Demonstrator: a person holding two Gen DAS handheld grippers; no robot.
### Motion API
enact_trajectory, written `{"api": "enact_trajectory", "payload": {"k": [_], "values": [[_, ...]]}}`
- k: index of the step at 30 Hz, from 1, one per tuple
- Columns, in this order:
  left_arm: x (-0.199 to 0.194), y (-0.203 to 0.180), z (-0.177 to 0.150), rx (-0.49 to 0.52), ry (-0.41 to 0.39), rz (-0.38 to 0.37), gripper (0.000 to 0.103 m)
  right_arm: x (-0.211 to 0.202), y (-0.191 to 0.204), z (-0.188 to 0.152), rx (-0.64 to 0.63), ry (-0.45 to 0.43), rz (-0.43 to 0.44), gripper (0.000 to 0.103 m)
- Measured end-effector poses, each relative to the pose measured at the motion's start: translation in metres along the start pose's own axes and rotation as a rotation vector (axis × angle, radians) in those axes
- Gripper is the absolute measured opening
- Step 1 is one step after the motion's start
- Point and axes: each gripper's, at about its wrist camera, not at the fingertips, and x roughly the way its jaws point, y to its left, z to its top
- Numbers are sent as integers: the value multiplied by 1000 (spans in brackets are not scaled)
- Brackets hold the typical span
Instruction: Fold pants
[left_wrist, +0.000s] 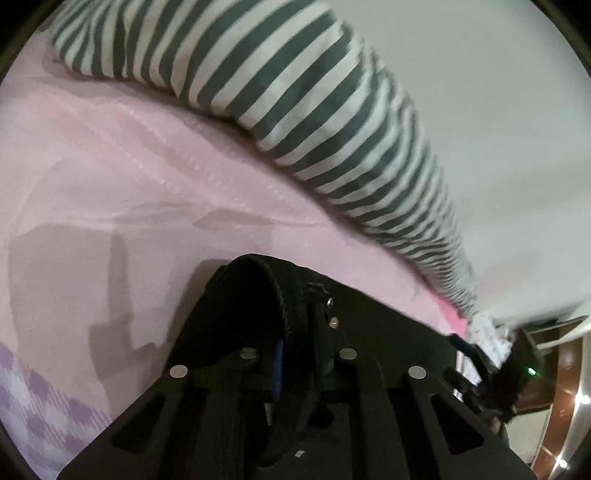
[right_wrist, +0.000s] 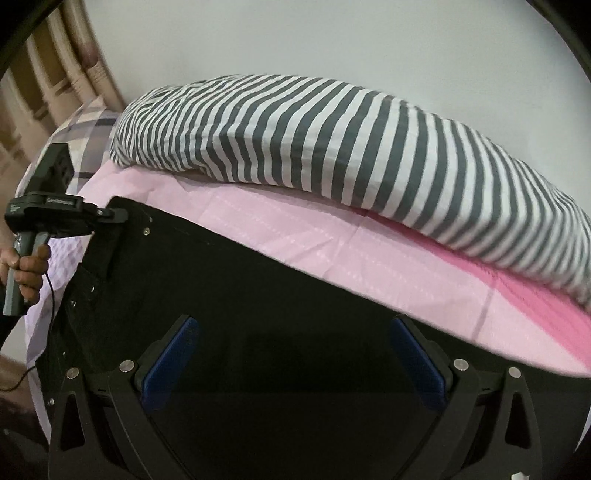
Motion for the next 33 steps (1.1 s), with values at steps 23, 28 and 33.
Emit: {"api": "enact_trajectory", "payload": {"k": [23,28,33], "values": [[-86,-61,-67,169,-285,-86,7,73,-5,57,-394,448,472,72],[-82,-65,-67,175,-285,-58,7,72,-27,44,-381,483,443,55],[-78,-63,-63,164,-281,-42,7,61,-51,26,-334,484,370,36]]}}
